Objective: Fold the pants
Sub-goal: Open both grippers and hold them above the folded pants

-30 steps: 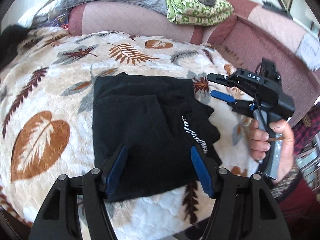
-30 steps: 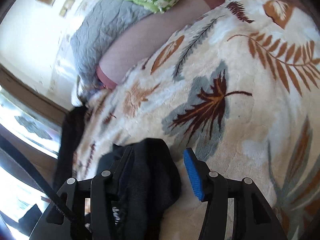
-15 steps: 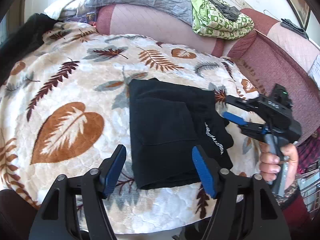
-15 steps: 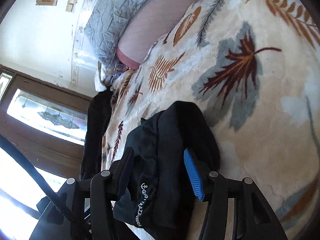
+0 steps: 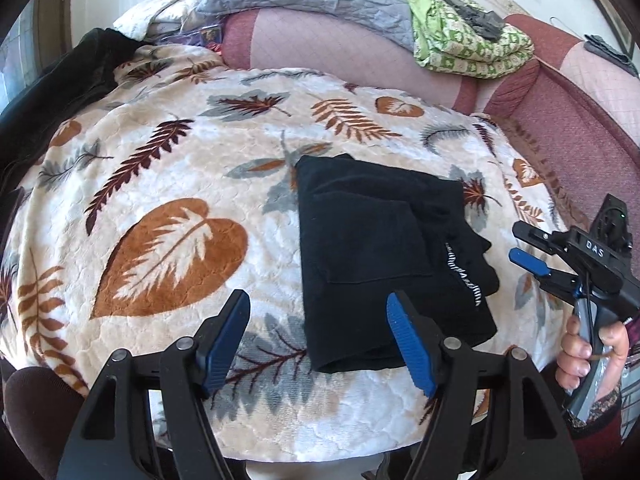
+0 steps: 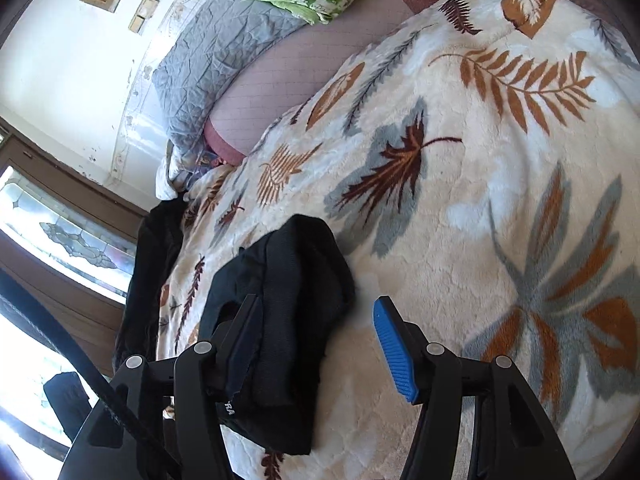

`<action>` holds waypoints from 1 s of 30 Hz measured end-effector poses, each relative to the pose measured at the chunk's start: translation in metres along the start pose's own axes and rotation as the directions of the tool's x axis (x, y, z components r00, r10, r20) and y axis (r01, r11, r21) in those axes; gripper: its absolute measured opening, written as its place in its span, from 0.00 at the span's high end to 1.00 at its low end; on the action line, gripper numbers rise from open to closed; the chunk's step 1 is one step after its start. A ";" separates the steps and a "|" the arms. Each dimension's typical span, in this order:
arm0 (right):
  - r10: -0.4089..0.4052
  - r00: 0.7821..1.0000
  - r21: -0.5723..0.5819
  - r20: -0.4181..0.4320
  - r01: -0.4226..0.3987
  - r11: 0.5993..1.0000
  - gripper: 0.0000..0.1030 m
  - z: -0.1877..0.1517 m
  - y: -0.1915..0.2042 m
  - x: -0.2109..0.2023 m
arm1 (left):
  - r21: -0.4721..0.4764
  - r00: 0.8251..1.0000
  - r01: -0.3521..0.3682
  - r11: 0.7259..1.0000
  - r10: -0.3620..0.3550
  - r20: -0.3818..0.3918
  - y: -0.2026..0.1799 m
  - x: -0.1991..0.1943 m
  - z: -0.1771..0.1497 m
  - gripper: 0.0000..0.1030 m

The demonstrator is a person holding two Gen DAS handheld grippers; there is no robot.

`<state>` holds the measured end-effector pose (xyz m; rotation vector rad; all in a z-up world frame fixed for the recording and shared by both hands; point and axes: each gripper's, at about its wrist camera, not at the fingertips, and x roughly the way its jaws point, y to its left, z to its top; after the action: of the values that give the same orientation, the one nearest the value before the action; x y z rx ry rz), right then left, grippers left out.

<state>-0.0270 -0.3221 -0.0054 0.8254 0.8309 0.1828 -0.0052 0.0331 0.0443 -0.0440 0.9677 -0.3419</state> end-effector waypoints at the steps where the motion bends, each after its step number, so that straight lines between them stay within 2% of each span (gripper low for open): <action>1: -0.004 1.000 -0.005 -0.006 0.004 1.000 0.38 -0.001 0.001 0.002 | 0.001 1.000 -0.009 1.000 0.009 -0.001 0.000 0.000 0.000 0.32; 6: -0.023 0.998 -0.050 -0.062 0.020 0.999 0.37 -0.014 0.012 0.016 | 0.018 0.998 -0.056 0.998 0.056 -0.004 0.000 0.002 0.000 0.32; 11: -0.078 0.992 -0.115 -0.099 0.067 0.991 0.37 -0.023 0.019 0.031 | 0.045 0.994 -0.110 0.993 0.110 -0.004 -0.002 0.005 -0.001 0.31; 16: -0.082 0.991 -0.109 -0.110 0.069 0.992 0.36 -0.024 0.017 0.037 | 0.092 0.984 -0.178 0.980 0.177 0.018 -0.006 0.004 -0.002 0.30; 30: -0.093 0.990 -0.119 -0.107 0.080 0.990 0.33 -0.026 0.020 0.043 | 0.096 0.984 -0.178 0.979 0.179 0.000 -0.002 0.011 -0.003 0.26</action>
<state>-0.0133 -0.2747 -0.0265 0.6746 0.9515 0.1991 -0.0029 0.0287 0.0340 0.1311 0.9554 -0.2221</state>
